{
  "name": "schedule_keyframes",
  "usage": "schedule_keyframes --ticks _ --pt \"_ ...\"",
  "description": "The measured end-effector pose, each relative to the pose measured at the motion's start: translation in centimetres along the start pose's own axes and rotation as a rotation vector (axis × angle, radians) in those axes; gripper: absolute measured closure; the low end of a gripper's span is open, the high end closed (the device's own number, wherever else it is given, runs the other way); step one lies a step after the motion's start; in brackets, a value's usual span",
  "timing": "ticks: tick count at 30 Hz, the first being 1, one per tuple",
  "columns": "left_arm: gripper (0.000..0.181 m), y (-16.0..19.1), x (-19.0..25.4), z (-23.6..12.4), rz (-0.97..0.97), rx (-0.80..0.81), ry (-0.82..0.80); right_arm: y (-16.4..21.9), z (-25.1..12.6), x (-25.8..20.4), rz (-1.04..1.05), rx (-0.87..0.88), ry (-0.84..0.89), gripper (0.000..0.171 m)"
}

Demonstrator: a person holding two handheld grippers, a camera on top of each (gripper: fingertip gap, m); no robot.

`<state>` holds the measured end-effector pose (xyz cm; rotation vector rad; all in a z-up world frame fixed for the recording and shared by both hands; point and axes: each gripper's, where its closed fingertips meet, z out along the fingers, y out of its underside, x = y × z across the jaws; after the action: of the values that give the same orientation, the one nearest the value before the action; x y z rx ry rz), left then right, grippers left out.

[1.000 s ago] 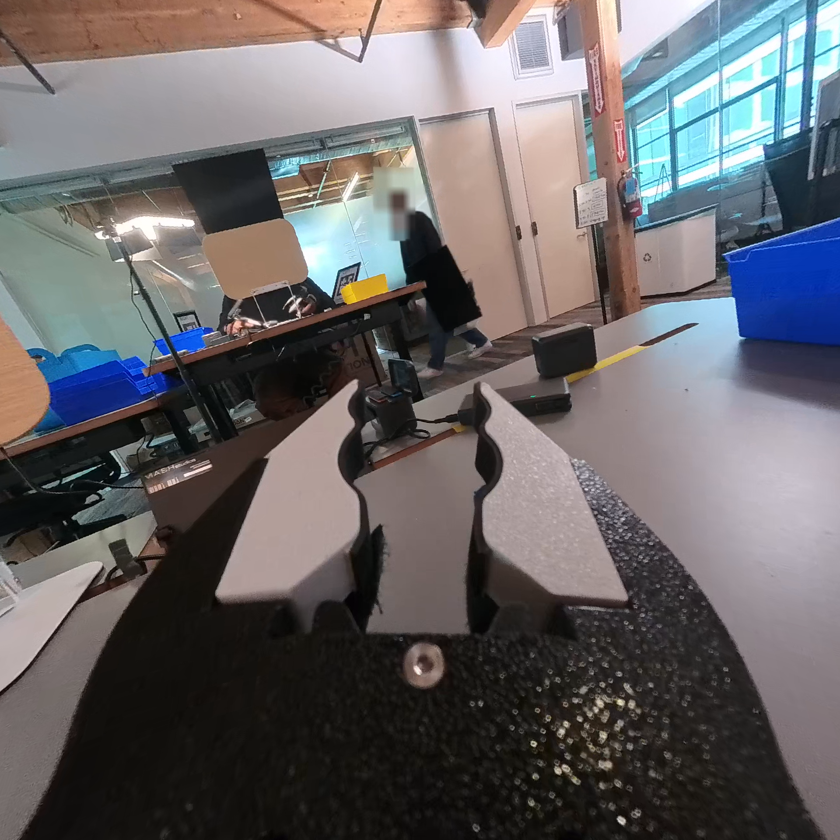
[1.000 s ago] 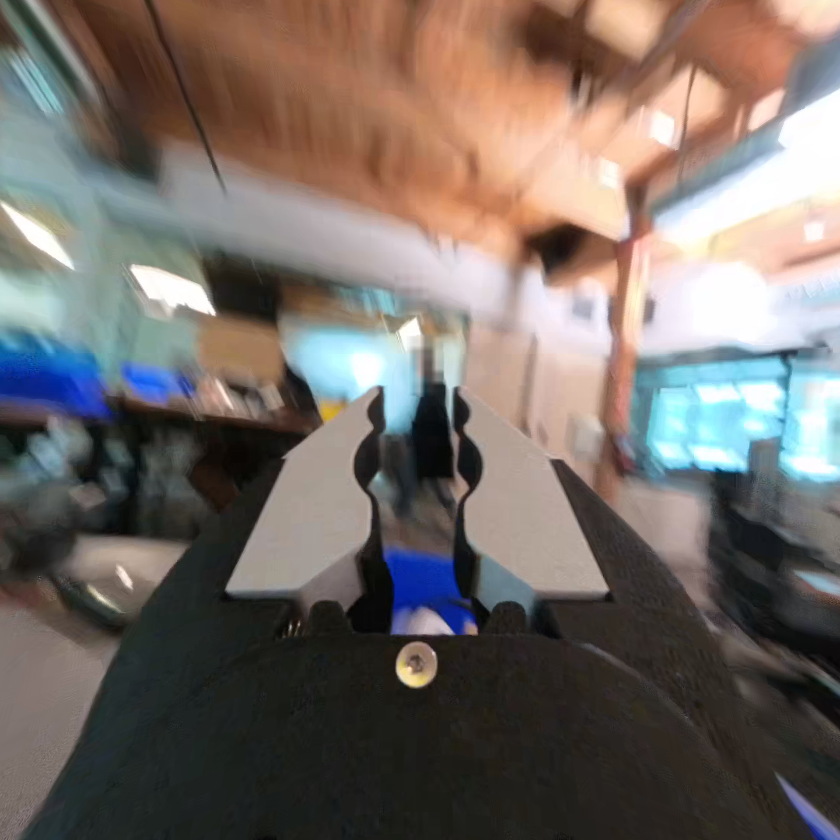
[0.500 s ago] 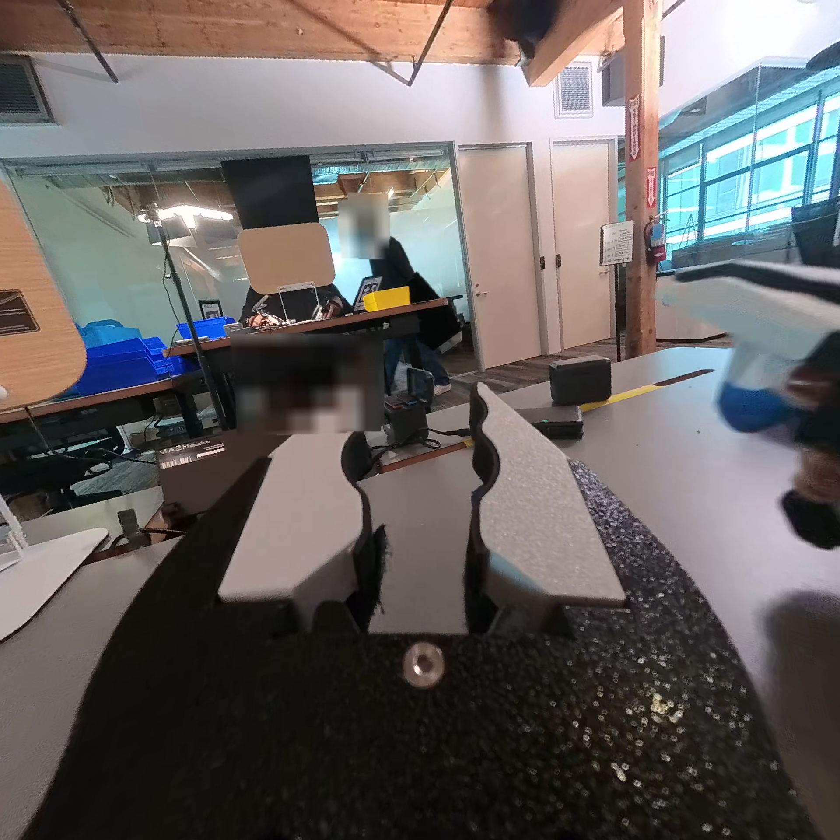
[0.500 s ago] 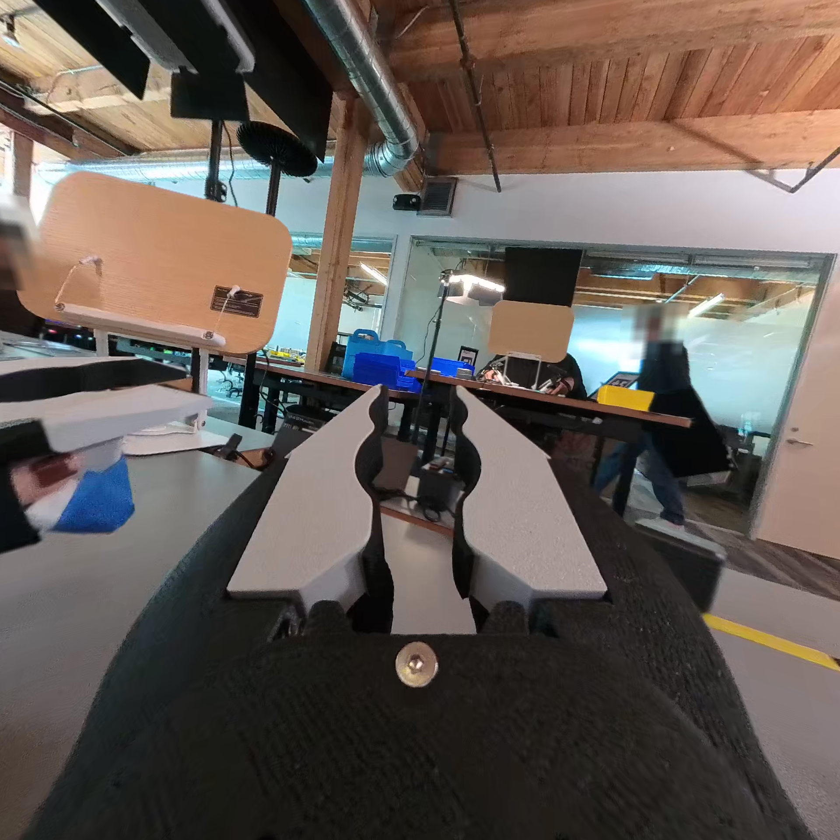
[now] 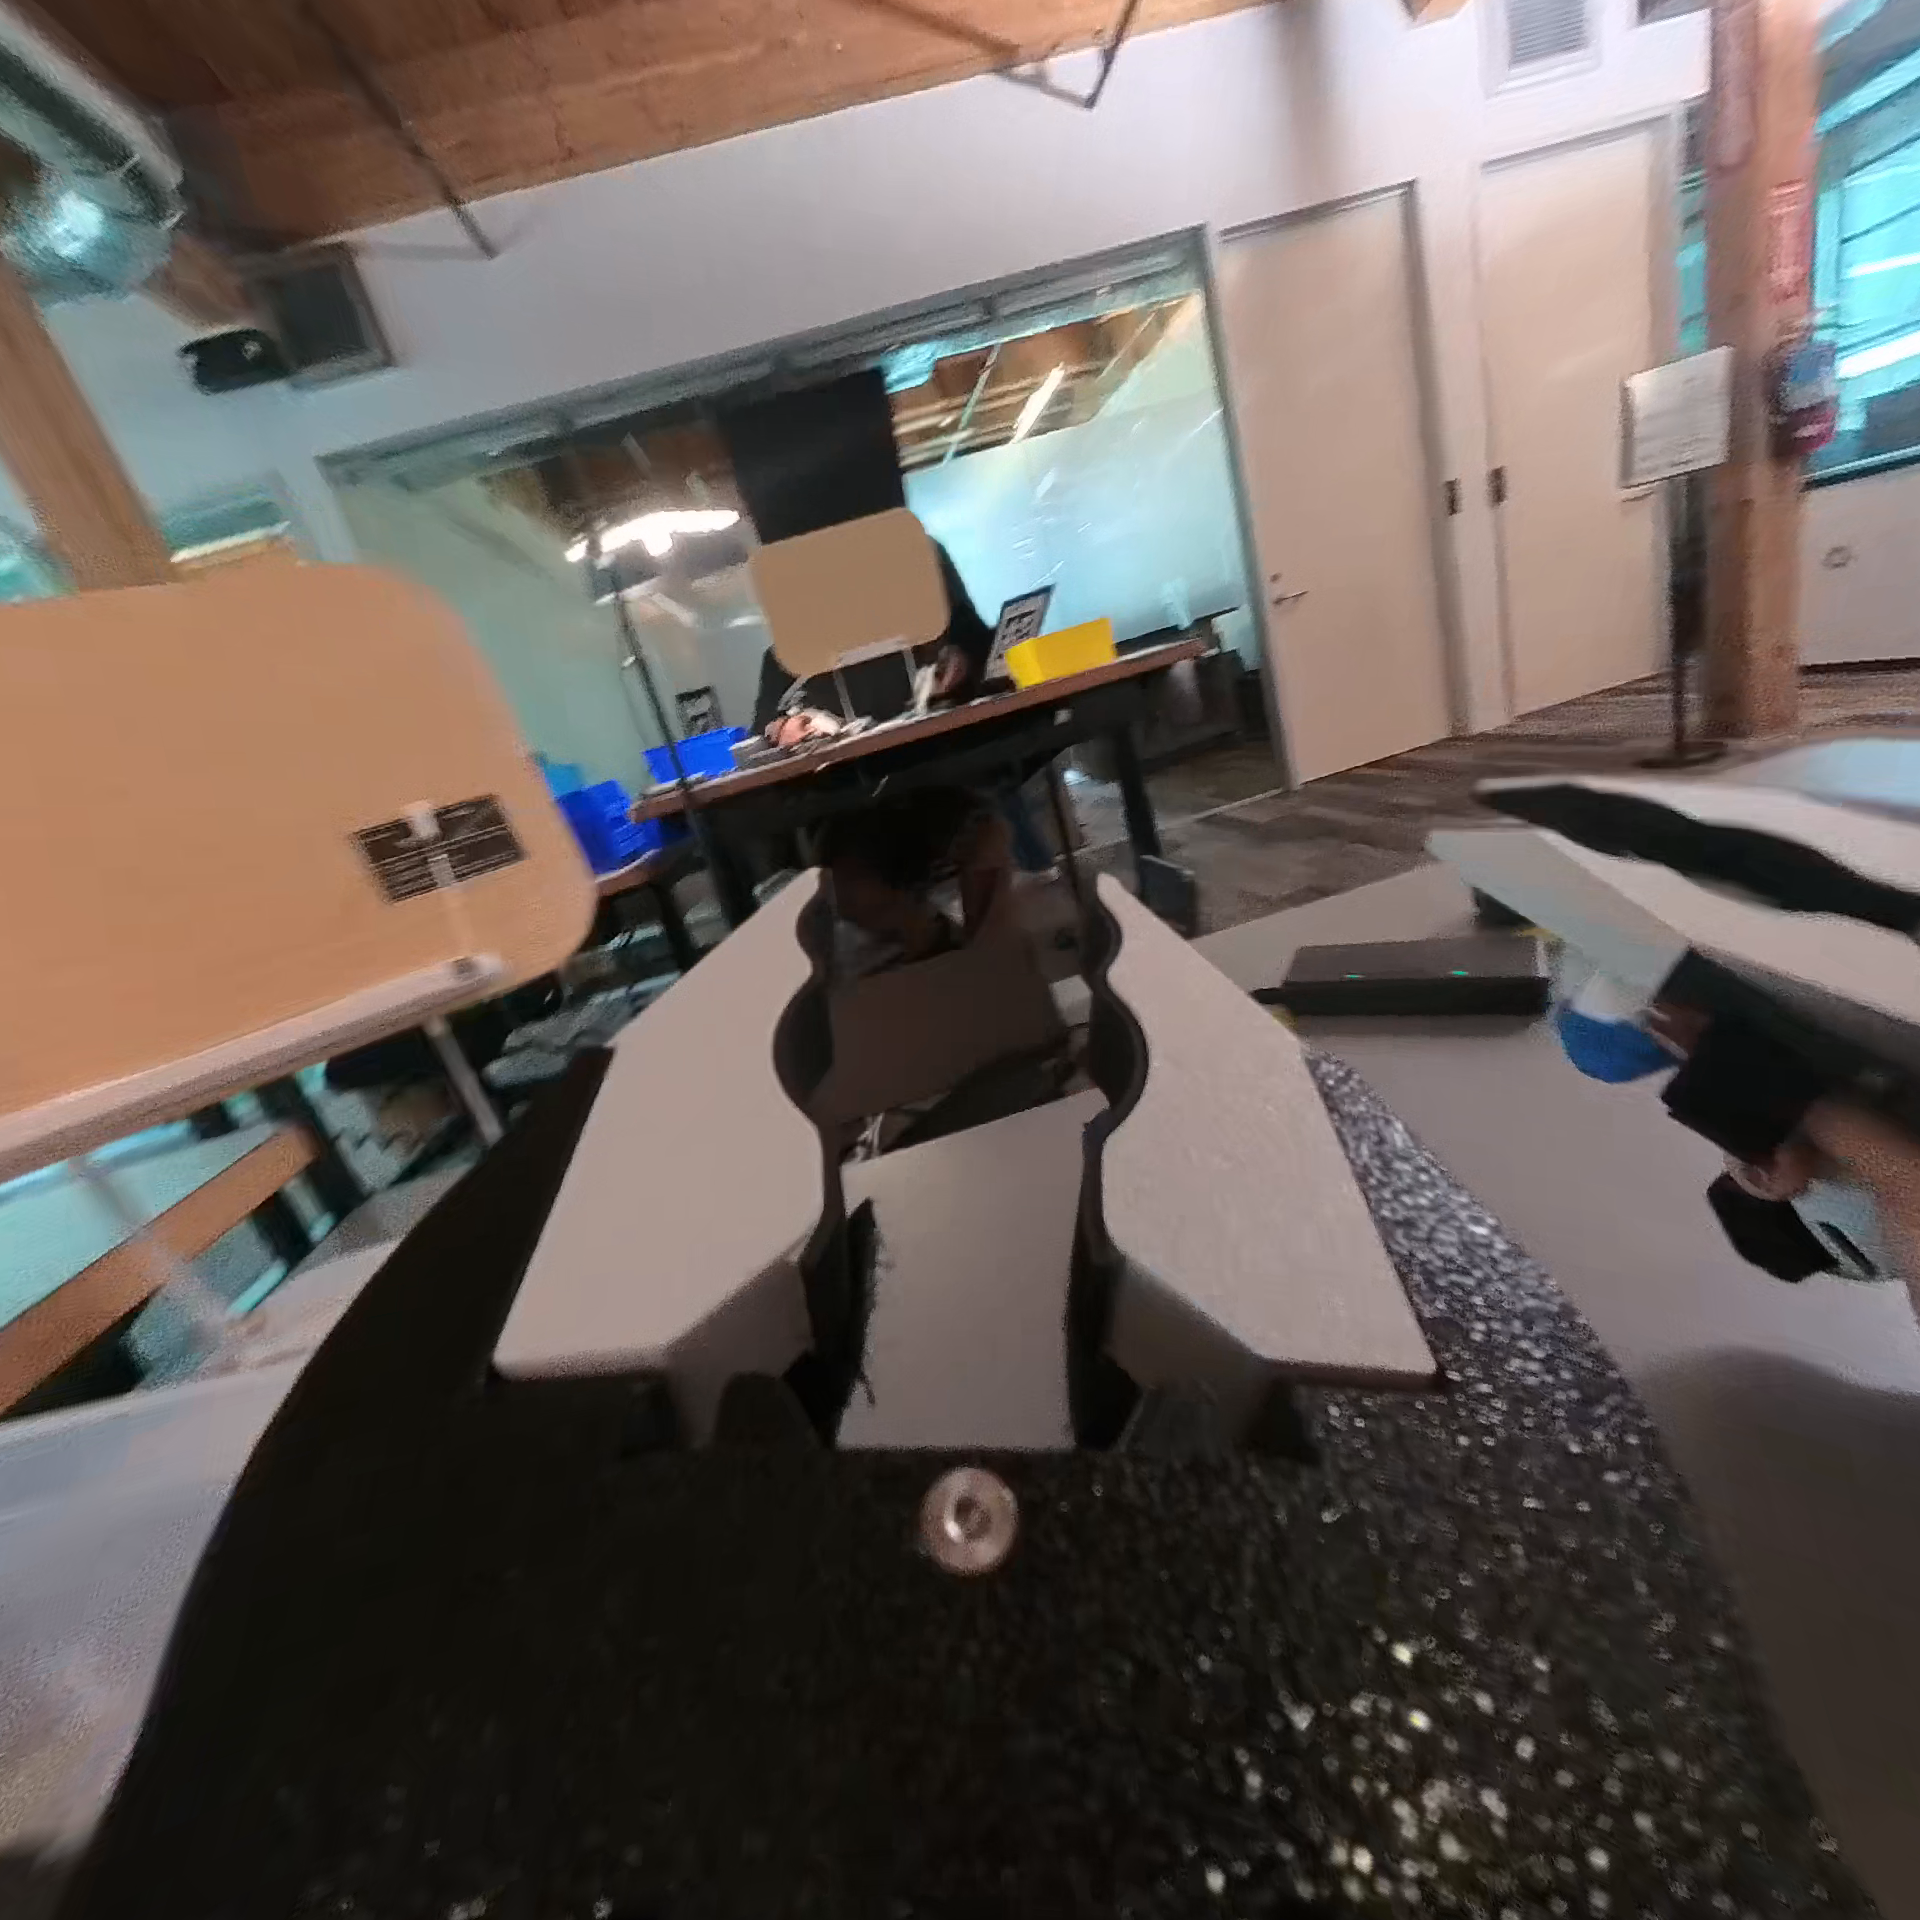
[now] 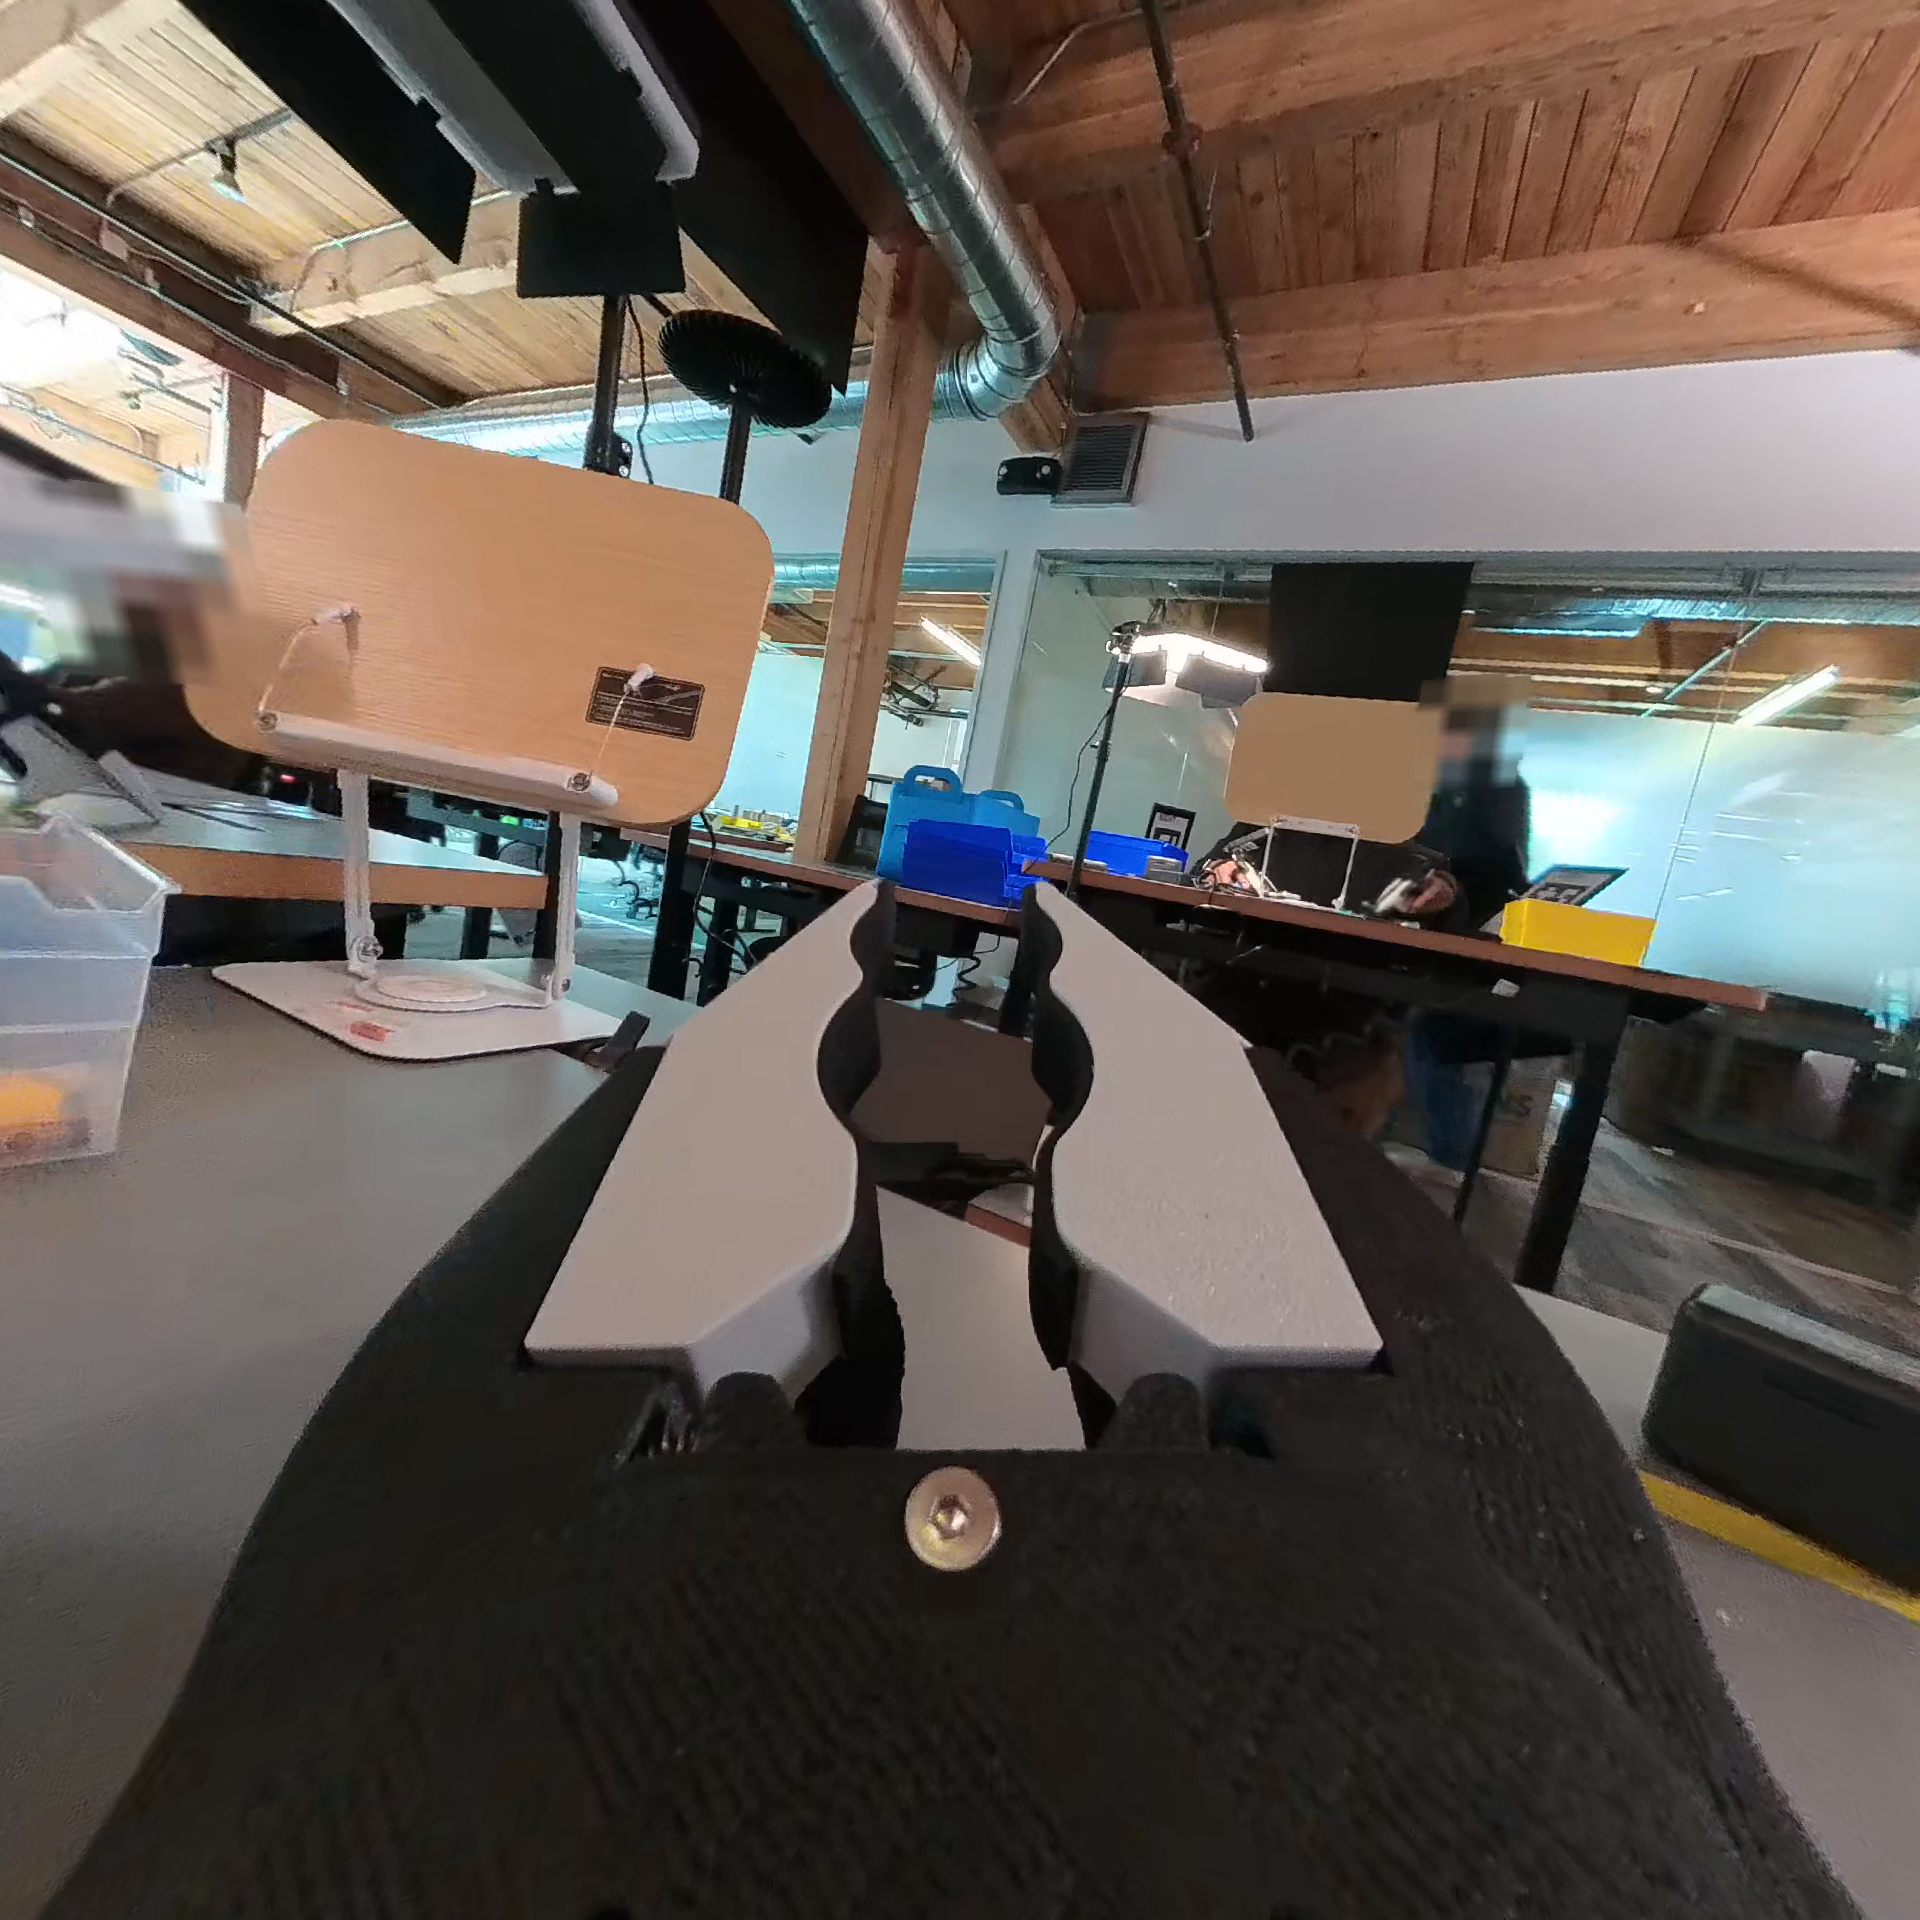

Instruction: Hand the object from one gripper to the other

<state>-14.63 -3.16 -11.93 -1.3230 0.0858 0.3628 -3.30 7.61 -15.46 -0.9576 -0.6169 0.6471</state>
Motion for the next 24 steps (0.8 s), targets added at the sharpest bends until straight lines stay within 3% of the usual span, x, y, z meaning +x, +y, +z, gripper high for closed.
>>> schedule_keyframes --ticks 5,10,13,16,19,24 --pt "0.127 -0.9 -9.5 -4.8 -0.086 -0.278 -0.09 0.0 0.5 0.3 0.009 -0.015 -0.005 0.151" --pt "0.123 6.9 -16.8 -9.4 -0.332 -0.79 -0.021 -0.1 0.8 -0.5 0.036 -0.018 -0.039 0.152" --pt "0.126 12.3 -16.7 -12.1 -0.5 -1.117 0.117 0.0 0.9 -1.3 0.023 -0.027 -0.067 0.152" --pt "0.122 15.6 -15.1 -13.7 -0.554 -1.314 0.243 0.0 1.0 -2.0 0.0 -0.03 -0.09 0.152" --pt "0.122 17.4 -14.7 -13.8 -0.527 -1.399 0.272 0.2 1.0 -2.1 0.003 -0.039 -0.095 0.152" --pt "0.116 18.1 -14.6 -12.1 -0.582 -1.405 0.296 0.4 1.1 -1.9 0.036 -0.052 -0.094 0.153"
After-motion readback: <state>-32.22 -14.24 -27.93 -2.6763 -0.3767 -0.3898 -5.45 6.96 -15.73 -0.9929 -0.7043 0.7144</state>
